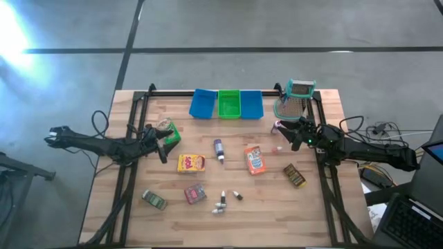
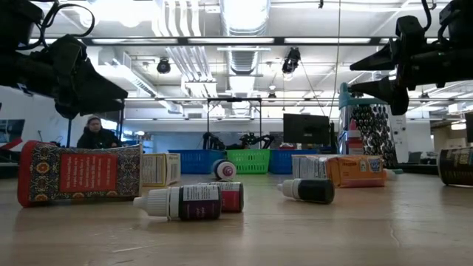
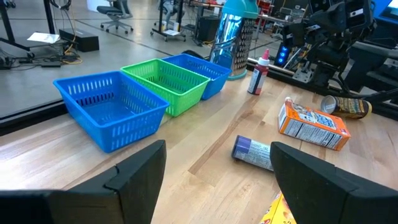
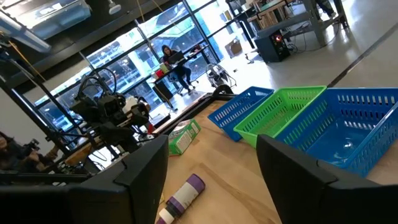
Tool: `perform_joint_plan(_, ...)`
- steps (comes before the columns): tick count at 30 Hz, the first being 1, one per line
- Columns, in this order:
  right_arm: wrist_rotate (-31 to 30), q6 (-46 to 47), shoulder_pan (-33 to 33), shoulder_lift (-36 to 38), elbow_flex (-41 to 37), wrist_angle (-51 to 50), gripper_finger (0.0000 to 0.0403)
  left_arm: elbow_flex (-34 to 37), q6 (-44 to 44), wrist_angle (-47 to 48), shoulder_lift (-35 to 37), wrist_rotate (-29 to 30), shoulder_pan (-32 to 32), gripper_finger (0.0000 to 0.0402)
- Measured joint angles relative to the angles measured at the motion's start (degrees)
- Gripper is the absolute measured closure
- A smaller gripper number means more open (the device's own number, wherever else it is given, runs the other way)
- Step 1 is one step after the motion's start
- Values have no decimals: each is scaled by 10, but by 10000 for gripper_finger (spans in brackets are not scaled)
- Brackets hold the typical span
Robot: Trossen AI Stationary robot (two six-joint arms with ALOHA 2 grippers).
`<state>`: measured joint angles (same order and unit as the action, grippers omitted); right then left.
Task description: Pick & Place Kitchen Items
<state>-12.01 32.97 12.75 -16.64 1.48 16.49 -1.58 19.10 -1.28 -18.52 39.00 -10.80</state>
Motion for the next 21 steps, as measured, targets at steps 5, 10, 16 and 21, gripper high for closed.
perform_joint_plan(5, 0, 0, 0, 0, 0, 0, 147, 0, 0, 0, 0, 0, 0, 108)
perform_joint_plan(10, 0, 0, 0, 0, 0, 0, 130, 0, 0, 0, 0, 0, 0, 108)
perform_joint_plan(16, 0, 0, 0, 0, 0, 0, 110, 0, 0, 0, 0, -1, 0, 108)
perform_joint_plan(21, 0, 0, 0, 0, 0, 0, 92, 0, 0, 0, 0, -1, 0, 108)
